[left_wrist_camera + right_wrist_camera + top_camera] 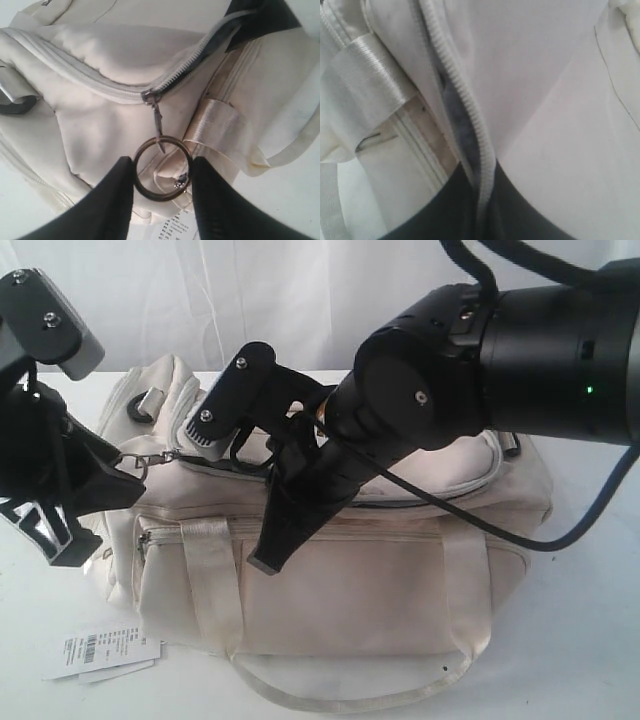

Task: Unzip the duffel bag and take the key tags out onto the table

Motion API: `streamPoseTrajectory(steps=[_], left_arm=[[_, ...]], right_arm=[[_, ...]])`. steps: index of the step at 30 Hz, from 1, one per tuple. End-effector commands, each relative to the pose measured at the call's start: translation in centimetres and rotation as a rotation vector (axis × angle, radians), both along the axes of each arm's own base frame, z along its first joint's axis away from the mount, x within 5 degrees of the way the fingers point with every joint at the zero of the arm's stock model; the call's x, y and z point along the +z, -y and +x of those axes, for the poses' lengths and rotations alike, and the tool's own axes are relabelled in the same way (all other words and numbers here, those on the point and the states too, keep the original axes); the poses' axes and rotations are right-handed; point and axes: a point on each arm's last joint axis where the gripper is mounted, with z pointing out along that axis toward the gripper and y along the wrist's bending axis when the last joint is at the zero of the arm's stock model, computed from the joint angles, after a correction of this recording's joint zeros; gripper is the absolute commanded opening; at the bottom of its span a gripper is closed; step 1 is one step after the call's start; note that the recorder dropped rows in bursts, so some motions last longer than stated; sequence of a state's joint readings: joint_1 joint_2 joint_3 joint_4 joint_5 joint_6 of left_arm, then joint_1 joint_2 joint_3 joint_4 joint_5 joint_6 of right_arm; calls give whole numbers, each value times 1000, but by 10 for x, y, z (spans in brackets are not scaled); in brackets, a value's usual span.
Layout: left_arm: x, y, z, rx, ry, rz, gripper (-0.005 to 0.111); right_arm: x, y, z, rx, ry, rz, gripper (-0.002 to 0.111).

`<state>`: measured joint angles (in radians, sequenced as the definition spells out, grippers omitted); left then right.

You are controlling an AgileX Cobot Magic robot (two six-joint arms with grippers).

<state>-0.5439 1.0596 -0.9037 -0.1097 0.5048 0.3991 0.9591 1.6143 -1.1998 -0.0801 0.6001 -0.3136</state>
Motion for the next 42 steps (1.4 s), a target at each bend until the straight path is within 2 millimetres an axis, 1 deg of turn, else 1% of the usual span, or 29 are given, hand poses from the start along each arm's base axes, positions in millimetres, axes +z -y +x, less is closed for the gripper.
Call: streamPoseTrajectory(steps=[1, 12, 15, 20, 23, 38, 42], left_arm=[[4, -1, -2, 0, 21, 5, 0], [8, -9, 11, 70, 100, -36, 0], [4, -9, 18, 89, 92, -32, 0], [-6, -4, 29, 106, 68, -31, 0], [-7, -2, 33, 116, 76, -42, 0], [6, 1, 45, 148, 252, -138, 0], [3, 2, 53, 158, 257, -138, 0]], right_arm=[[-4, 5, -3, -15, -45, -48, 0], [-7, 8, -7, -51, -124, -80, 0], [-7, 8, -9, -57, -141, -71, 0], [-8, 9, -9, -58, -151, -82, 0], [-8, 9, -9, -58, -151, -82, 0], [-8, 9, -10, -59, -158, -84, 0], [-8, 9, -10, -60, -159, -86, 0]])
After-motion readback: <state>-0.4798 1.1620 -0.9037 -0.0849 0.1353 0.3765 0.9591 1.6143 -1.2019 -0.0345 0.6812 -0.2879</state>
